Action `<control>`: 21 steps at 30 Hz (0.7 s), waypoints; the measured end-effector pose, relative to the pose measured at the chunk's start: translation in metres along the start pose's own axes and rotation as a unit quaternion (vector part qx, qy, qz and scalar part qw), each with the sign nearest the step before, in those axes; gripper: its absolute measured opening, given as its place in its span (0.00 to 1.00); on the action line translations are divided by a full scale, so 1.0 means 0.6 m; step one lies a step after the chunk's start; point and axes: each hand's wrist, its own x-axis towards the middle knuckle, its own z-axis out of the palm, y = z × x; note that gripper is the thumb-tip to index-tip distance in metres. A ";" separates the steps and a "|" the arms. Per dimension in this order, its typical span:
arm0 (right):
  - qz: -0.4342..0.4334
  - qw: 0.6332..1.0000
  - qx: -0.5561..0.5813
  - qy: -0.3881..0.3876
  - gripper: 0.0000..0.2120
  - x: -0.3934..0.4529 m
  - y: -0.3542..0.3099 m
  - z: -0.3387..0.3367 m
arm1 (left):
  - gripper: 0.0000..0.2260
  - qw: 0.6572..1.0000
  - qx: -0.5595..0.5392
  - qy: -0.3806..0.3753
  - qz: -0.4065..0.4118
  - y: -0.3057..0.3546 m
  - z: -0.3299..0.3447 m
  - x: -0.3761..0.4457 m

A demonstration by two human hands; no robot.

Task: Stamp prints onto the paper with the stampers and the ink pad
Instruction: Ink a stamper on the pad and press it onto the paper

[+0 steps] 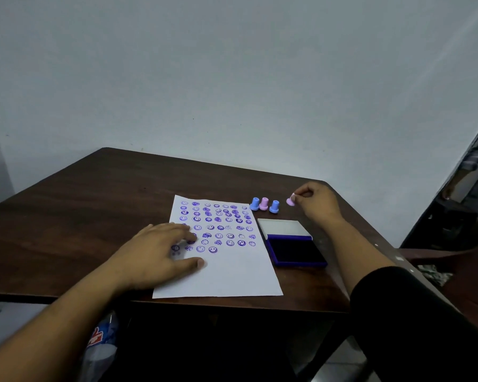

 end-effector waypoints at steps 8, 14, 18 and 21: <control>-0.036 0.997 0.071 -0.002 0.05 -0.143 -0.020 -0.035 | 0.33 0.999 0.032 0.004 -0.004 -0.003 0.001 -0.003; -0.053 0.997 0.047 -0.008 0.04 -0.220 -0.015 -0.013 | 0.36 0.998 0.031 -0.046 0.001 -0.013 -0.013 -0.021; -0.066 0.997 0.041 -0.009 0.05 -0.235 -0.019 -0.001 | 0.35 0.998 0.034 -0.043 -0.001 -0.013 -0.011 -0.023; -0.080 0.997 0.021 -0.006 0.05 -0.237 -0.017 0.001 | 0.34 0.999 0.040 -0.036 0.002 -0.017 -0.007 -0.022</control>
